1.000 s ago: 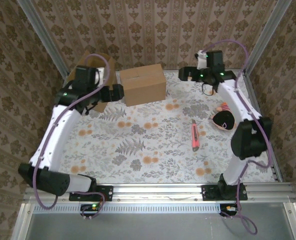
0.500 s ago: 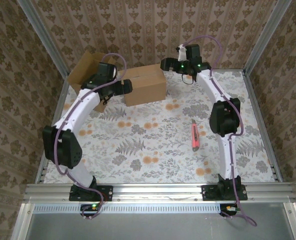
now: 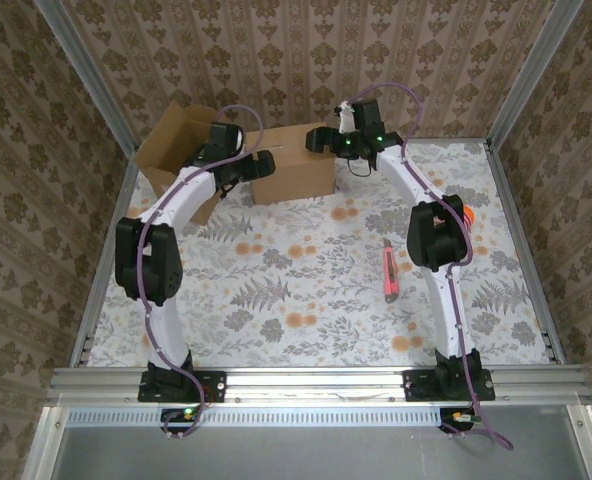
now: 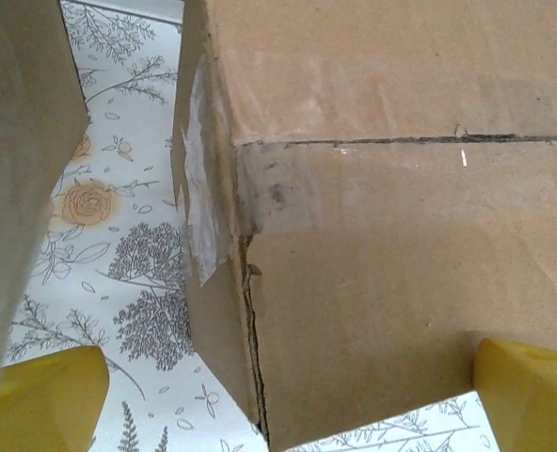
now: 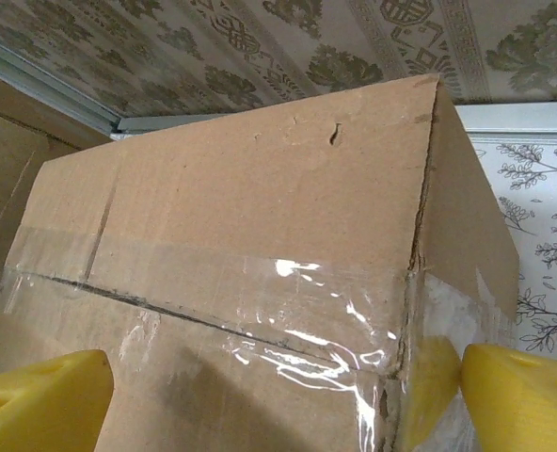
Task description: Unpack the express box
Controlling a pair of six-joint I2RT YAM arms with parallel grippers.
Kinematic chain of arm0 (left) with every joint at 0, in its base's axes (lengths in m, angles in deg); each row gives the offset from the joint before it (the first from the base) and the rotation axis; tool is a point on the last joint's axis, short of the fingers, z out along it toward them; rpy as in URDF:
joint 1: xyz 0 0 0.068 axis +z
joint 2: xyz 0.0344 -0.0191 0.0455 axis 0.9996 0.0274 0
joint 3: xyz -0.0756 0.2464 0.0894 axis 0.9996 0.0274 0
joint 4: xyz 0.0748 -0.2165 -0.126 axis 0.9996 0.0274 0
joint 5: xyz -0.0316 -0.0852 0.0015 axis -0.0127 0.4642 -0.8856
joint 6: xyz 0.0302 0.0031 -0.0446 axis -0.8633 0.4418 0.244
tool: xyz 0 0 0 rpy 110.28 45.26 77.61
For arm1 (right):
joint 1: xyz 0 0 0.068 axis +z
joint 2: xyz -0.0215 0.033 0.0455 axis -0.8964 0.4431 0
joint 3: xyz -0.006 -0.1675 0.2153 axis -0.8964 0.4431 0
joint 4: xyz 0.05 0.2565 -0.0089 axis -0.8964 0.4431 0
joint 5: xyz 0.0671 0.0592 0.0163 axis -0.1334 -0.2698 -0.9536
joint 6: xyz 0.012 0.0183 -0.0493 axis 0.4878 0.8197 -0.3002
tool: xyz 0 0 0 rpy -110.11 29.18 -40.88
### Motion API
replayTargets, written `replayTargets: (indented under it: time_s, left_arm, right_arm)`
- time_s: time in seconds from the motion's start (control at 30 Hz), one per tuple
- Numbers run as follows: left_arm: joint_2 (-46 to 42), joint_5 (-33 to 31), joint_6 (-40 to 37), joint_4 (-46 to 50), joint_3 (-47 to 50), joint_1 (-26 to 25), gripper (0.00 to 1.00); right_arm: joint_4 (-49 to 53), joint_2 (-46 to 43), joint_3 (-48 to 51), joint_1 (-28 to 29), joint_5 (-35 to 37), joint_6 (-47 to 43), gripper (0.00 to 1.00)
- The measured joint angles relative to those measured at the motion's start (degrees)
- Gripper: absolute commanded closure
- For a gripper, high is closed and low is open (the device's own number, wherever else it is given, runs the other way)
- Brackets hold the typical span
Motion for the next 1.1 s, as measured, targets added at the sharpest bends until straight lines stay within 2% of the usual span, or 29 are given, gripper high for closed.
replayTargets:
  time_s: [0.23, 0.43, 0.77, 0.93, 1.1]
  left_arm:
    - [1.2, 2.9, 0.3, -4.4, -0.1, 0.2, 0.0]
    - [1.5, 5.0, 0.2, -5.8, -0.1, 0.1, 0.01]
    - [1.1, 6.1, -1.6, -5.8, 0.7, -1.6, 0.02]
    - [-4.5, 5.7, -2.0, -4.7, 7.0, -3.4, 0.02]
    - [-11.8, 3.9, -2.0, -2.6, 14.4, -5.2, 0.01]
  right_arm:
    - [-1.7, -0.1, 1.9, 0.6, -0.4, 0.0, 0.09]
    - [-7.5, -5.3, 13.0, 1.2, 0.6, 1.7, 0.1]
    - [-11.1, -16.3, 29.3, 1.8, 4.4, 6.8, 0.12]
    - [-11.8, -23.7, 39.1, 3.5, 7.0, 8.8, 0.12]
    - [-11.2, -33.0, 49.6, 7.8, 11.3, 10.3, 0.12]
